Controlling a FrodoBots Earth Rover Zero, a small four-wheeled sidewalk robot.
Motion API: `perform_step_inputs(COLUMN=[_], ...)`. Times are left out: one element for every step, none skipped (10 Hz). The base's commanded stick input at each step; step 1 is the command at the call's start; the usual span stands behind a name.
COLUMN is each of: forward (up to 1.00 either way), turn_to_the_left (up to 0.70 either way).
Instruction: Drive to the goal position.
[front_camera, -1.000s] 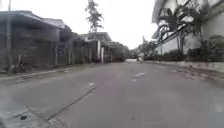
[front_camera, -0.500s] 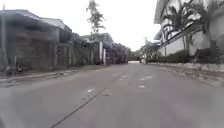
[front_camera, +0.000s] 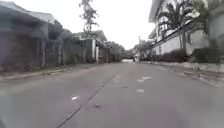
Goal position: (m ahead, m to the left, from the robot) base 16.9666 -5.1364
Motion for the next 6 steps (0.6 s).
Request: perform_step_inputs(forward=[1.0, 1.0, 1.0, 1.0, 1.0, 1.0], turn_to_the_left=[-0.22, -0.22, -0.22, -0.22, -0.22, 0.04])
